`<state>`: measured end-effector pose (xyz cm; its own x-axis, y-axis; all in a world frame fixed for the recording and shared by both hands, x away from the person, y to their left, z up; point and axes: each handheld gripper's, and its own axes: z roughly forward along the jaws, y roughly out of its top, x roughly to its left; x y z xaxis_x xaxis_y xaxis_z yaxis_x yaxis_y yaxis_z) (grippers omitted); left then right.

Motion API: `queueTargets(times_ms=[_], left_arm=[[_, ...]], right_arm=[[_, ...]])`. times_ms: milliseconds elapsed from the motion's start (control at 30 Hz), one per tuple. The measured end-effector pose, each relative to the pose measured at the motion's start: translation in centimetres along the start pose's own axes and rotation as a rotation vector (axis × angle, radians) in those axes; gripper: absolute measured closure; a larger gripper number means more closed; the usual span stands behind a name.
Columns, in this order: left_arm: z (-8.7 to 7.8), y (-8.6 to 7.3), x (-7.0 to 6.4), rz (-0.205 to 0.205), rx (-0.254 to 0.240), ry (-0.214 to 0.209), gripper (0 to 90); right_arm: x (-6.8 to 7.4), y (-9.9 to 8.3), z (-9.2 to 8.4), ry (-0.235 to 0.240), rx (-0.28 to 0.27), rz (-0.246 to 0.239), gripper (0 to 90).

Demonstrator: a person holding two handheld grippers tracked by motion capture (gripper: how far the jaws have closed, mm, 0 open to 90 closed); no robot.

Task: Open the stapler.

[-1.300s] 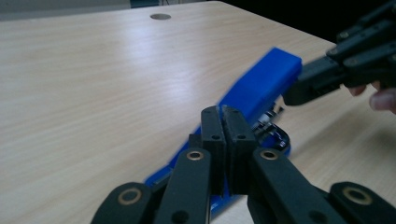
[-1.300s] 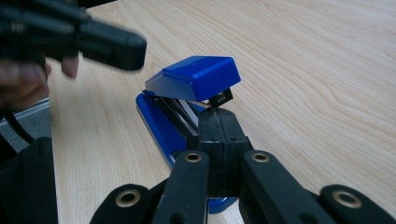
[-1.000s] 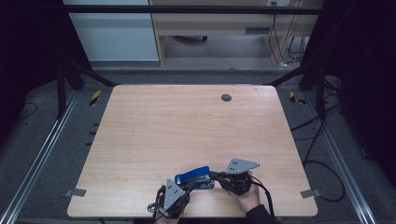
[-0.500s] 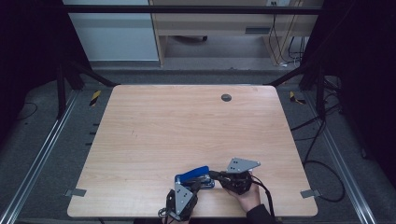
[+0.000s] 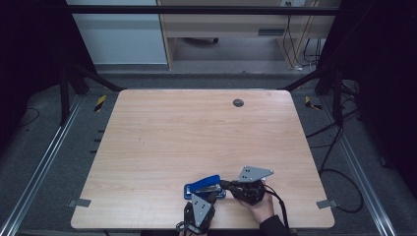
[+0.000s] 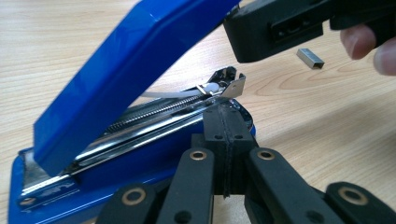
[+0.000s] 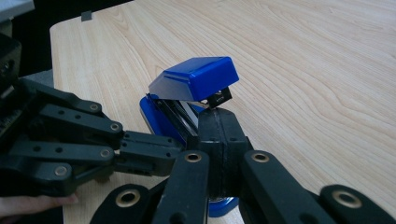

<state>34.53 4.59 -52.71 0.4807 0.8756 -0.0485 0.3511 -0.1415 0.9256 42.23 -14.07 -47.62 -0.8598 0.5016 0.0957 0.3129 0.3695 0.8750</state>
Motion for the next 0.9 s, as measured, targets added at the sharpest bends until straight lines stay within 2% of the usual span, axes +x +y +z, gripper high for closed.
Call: queueTargets(times_ms=[200,533,900], left_arm=[[0.1,0.1,0.0,-0.022,-0.002,0.028,89.6],[0.2,-0.1,-0.5,0.022,-0.008,0.041,89.7],[0.1,-0.1,-0.4,0.014,-0.008,0.036,89.8]], right_arm=[[0.0,0.0,0.1,0.002,-0.002,0.0,90.0],[0.1,0.5,0.3,0.013,-0.015,-0.007,90.0],[0.2,1.0,0.4,0.033,-0.033,-0.007,90.0]])
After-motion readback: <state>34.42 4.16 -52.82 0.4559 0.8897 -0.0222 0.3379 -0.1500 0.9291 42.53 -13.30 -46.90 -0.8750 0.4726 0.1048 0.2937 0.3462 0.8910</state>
